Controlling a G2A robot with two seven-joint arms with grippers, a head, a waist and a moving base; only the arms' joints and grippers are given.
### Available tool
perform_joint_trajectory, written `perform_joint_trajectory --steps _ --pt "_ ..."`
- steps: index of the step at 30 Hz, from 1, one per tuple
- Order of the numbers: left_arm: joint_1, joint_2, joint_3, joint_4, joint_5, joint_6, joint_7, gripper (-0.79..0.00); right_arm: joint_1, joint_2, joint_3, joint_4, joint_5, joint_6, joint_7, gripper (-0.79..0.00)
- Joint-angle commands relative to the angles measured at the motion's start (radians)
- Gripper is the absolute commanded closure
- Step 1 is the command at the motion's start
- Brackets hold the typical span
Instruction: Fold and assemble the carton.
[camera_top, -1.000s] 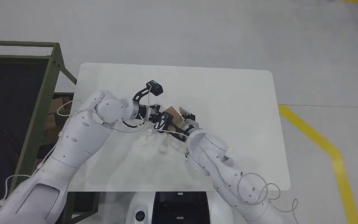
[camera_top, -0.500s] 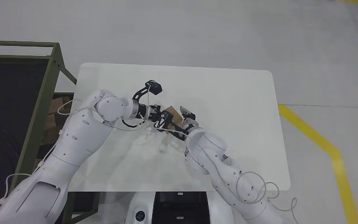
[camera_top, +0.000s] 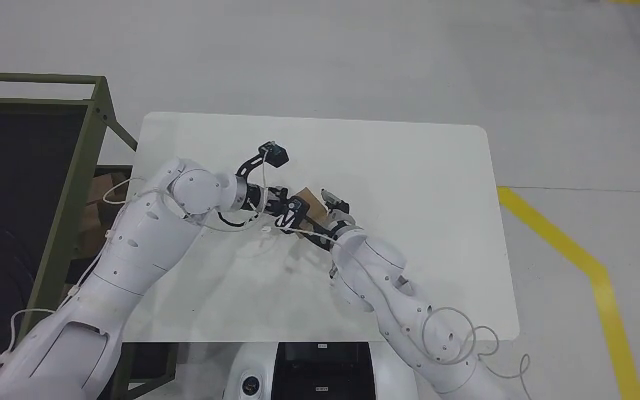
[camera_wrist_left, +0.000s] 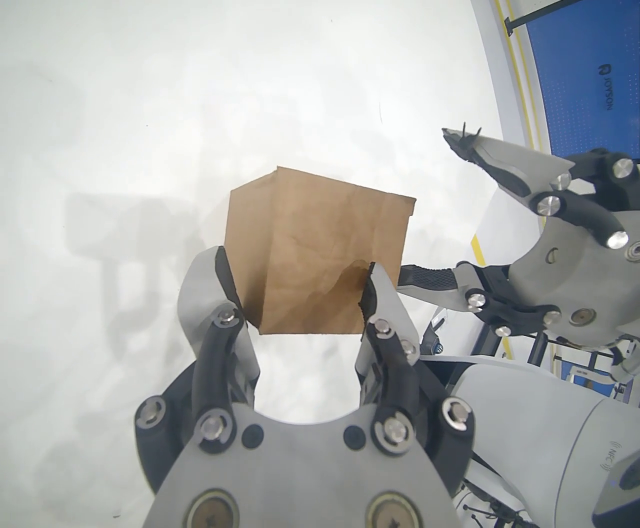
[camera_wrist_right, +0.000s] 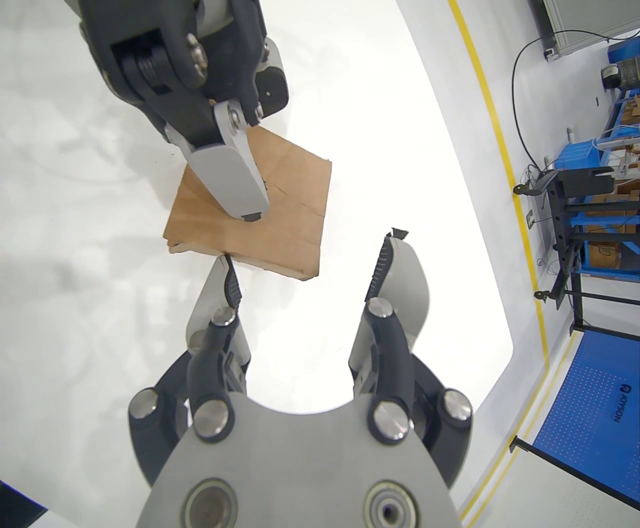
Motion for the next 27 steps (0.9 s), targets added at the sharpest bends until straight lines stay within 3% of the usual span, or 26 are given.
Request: perform_joint_trajectory --steps 1,11,19,22,27 --pt "-0.001 0.000 0.002 0.002 0.000 0.000 -0.002 -0.480 -0.002 0.000 0.002 -0.002 -0.002 0.004 -0.007 -0.499" --pt "-0.006 -0.002 0.007 0.008 -0.003 -0.003 -0.004 -0.563 -0.008 -0.003 0.007 -0.007 -0.006 -0.002 -0.013 -0.579" --pt "-0.007 -0.002 0.008 0.010 -0.005 -0.002 0.001 -0.625 -0.015 -0.004 0.013 -0.013 -0.006 -0.009 -0.021 -0.576" --pt "-0.006 -0.002 0.008 0.010 -0.005 -0.001 0.004 -0.693 -0.017 -0.005 0.014 -0.014 -0.009 -0.009 -0.024 -0.573" --pt "-0.005 -0.002 0.006 0.007 -0.003 -0.003 0.006 -0.650 -0.020 -0.006 0.015 -0.017 -0.014 -0.006 -0.030 -0.579"
